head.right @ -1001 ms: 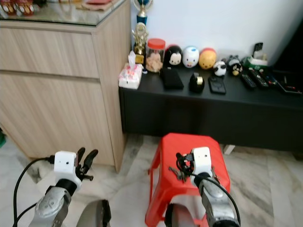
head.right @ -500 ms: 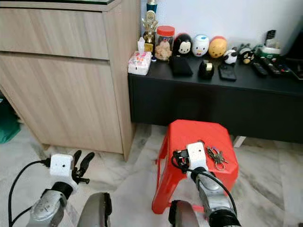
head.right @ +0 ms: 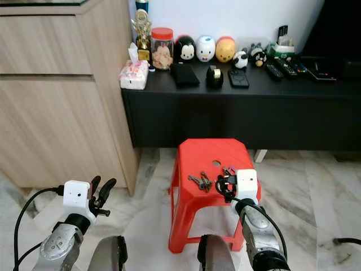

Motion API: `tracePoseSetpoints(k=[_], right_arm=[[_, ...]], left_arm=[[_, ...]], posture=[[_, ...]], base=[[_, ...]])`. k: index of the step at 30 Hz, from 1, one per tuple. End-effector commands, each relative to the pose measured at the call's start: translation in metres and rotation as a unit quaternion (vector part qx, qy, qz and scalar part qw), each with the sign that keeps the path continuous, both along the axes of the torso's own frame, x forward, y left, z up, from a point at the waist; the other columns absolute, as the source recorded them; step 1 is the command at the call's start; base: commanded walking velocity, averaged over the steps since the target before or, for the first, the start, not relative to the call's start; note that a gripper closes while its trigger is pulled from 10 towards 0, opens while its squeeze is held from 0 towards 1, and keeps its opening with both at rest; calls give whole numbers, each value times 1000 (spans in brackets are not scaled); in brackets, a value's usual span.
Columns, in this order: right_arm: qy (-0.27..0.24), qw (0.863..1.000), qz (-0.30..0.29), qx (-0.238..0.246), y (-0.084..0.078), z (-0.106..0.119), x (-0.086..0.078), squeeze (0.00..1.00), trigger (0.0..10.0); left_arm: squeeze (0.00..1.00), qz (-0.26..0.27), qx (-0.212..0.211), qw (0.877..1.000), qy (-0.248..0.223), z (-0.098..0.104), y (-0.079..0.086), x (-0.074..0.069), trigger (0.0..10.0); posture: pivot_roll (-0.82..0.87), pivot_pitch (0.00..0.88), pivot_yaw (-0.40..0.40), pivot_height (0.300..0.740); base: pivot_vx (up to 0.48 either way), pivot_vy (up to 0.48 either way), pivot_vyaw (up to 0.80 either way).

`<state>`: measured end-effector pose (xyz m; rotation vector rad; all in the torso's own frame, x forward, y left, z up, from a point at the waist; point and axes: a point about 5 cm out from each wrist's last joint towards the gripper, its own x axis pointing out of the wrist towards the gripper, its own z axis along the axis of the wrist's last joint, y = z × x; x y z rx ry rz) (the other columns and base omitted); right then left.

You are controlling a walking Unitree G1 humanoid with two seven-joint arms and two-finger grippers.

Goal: Hang keys on a hook

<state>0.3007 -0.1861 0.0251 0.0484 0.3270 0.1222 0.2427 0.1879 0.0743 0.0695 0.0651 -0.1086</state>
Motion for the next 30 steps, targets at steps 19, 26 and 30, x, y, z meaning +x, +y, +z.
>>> tracePoseSetpoints(k=[19, 26, 30], right_arm=[[-30, 996, 74, -26, 8, 9, 3, 0, 10000], [-30, 996, 76, -25, 8, 9, 4, 0, 10000], [-31, 996, 76, -21, 8, 9, 4, 0, 10000]], left_arm=[[0, 0, 1, 1000, -3, 1, -3, 2, 10000], [0, -5, 4, 1000, -4, 1, -4, 1, 10000], [0, -2, 2, 1000, -5, 1, -4, 2, 10000]], posture=[[77, 0, -81, 559], [78, 0, -82, 559], [79, 0, -86, 559]], base=[[213, 0, 0], [36, 0, 0], [307, 0, 0]])
